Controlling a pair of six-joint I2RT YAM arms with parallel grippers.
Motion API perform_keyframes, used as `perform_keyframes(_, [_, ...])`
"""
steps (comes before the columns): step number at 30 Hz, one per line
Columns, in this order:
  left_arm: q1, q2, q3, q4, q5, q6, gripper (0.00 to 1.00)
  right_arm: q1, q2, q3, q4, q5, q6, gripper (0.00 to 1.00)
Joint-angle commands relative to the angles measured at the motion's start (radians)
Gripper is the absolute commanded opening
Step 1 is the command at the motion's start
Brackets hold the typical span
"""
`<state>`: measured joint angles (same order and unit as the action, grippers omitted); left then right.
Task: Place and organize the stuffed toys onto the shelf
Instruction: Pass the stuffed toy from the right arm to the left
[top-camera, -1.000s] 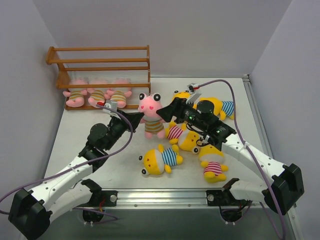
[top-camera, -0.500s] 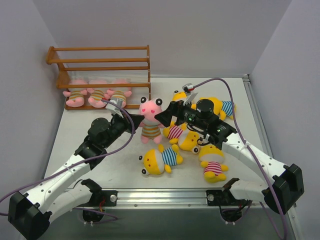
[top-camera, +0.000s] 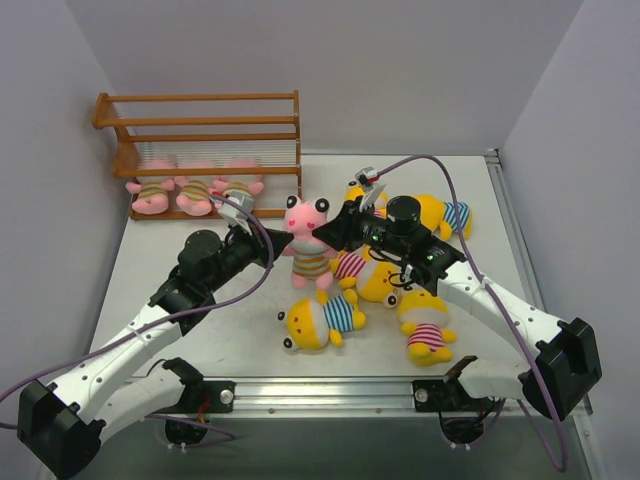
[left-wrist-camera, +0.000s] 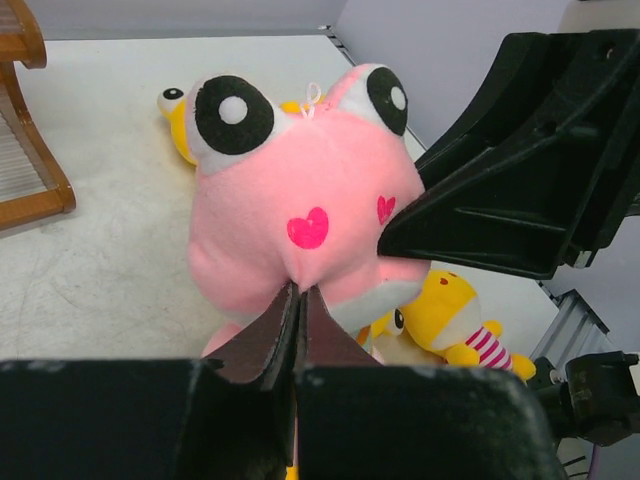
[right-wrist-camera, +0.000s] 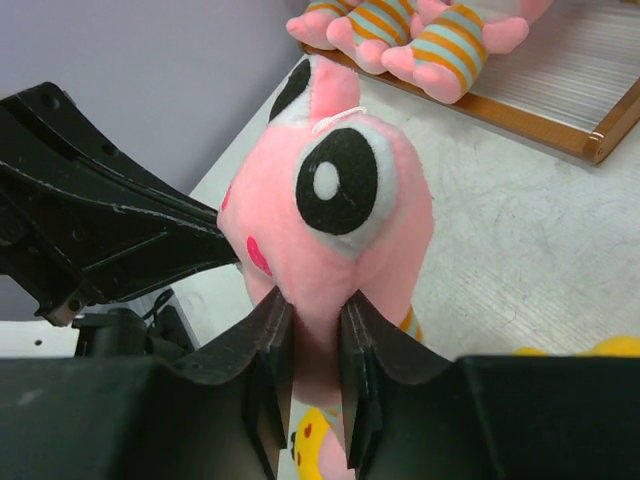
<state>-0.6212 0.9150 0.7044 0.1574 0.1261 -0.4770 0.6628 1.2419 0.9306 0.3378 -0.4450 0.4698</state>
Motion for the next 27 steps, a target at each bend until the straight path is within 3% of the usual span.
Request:
perform_keyframes(1, [-0.003, 0.001, 0.055, -0.005, 0.004, 0.024, 0.02, 0.009, -0.018, 0.014, 0.087, -0.028, 0.006, 0.18])
perform_keyframes(2, [-0.003, -0.001, 0.055, -0.010, -0.008, 0.028, 0.03, 0.008, -0.021, 0.013, 0.089, -0.024, 0.007, 0.07])
perform_keyframes(4, [-0.003, -0.016, 0.055, -0.030, -0.055, 0.029, 0.21, 0.008, -0.025, 0.014, 0.092, -0.017, 0.015, 0.00])
perform_keyframes(8, [-0.005, -0.063, 0.049, -0.050, -0.109, 0.032, 0.55, 0.003, -0.035, 0.023, 0.099, 0.018, 0.044, 0.00])
perform_keyframes(9, [-0.005, -0.073, 0.050, -0.059, -0.115, 0.035, 0.55, 0.001, -0.036, 0.024, 0.102, 0.026, 0.044, 0.00])
perform_keyframes(10, [-0.005, -0.080, 0.050, -0.070, -0.118, 0.037, 0.64, 0.001, -0.041, 0.025, 0.105, 0.032, 0.058, 0.00])
perform_keyframes(13, [-0.006, -0.110, 0.047, -0.113, -0.151, 0.043, 0.78, -0.003, -0.048, 0.025, 0.110, 0.075, 0.085, 0.00])
perform_keyframes(18, [-0.006, -0.160, 0.018, -0.156, -0.174, 0.040, 0.88, -0.023, -0.056, 0.010, 0.136, 0.120, 0.148, 0.00])
perform_keyframes(27, [-0.038, -0.188, -0.082, -0.171, -0.166, 0.015, 0.90, -0.069, -0.076, -0.068, 0.231, 0.143, 0.295, 0.00])
